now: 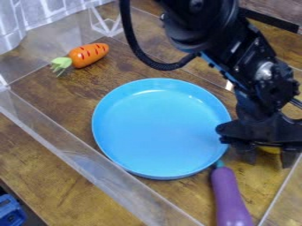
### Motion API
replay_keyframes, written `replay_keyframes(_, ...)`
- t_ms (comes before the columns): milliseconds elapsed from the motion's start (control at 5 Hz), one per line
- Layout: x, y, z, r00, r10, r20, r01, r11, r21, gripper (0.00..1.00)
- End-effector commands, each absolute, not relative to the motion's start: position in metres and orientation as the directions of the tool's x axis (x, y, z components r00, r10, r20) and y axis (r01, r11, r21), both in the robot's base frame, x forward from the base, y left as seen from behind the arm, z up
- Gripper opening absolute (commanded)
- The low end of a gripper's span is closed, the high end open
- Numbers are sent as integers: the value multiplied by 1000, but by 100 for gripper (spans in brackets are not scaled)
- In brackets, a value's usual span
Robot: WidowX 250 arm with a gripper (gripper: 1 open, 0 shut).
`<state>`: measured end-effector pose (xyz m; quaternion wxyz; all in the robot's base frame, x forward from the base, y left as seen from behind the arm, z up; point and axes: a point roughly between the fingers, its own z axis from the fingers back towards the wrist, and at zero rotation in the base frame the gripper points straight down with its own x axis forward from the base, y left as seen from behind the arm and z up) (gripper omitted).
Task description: Remove the lemon from the blue tray and put it on the table
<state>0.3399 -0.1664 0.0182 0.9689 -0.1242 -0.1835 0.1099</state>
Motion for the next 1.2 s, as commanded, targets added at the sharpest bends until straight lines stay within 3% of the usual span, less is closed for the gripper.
replay_keyframes(0, 332, -136, -3, 911, 305, 277, -246, 942, -229, 100)
replay_keyframes(200, 326, -138, 4, 904, 329, 274, -272, 936, -225, 0)
replay_keyframes(800, 324, -145, 33, 911, 302, 280, -249, 945, -211, 0)
replay_keyframes(1000, 327, -152, 32, 906, 316, 284, -265, 943, -203, 0)
